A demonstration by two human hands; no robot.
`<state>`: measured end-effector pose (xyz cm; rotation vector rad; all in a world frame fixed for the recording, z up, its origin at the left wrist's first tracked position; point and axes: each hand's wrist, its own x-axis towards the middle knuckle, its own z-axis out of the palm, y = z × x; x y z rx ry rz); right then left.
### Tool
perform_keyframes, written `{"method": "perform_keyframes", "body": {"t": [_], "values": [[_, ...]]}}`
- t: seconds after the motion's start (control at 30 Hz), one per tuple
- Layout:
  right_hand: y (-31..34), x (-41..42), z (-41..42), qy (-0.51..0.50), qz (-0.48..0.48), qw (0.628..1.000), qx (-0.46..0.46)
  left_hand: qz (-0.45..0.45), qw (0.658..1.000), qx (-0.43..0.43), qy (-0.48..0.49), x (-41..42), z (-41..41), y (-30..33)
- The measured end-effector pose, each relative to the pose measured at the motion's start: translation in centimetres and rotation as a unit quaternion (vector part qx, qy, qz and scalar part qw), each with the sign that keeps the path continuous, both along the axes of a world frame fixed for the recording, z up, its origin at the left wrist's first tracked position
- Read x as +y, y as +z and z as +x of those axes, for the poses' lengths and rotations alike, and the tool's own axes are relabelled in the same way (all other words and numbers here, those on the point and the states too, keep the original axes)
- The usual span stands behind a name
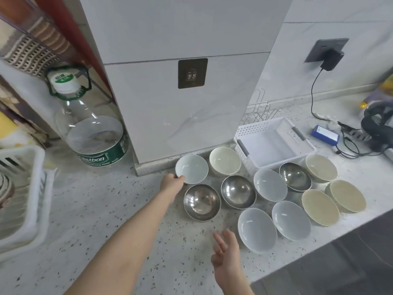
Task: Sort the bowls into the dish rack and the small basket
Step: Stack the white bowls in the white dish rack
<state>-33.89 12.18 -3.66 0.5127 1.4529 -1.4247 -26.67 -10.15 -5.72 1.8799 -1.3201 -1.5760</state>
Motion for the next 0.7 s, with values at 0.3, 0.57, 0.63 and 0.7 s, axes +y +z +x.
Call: {"method": "perform_keyframes", "body": {"t": [0.3, 0.57, 0.63, 0.7], "values": [[-0.3, 0.2, -0.1, -0.095, 0.015, 0.995, 0.036, -0.026, 0.997, 0.003, 0.068, 1.1, 1.1, 1.2], [-0.4, -0.2, 0.0, -0.160, 0.083, 0.977, 0.116, -0.066, 0.992, 0.034, 0.106, 3.4, 5.1, 2.9], [-0.3, -0.2, -0.1, -0.168, 0.089, 0.975, 0.111, -0.067, 0.992, 0.039, 0.103, 4.0, 6.1, 3.6], [-0.3, -0.1, 0.2, -0.179, 0.095, 0.973, 0.113, -0.071, 0.991, 0.047, 0.101, 4.6, 7.1, 4.2]]}}
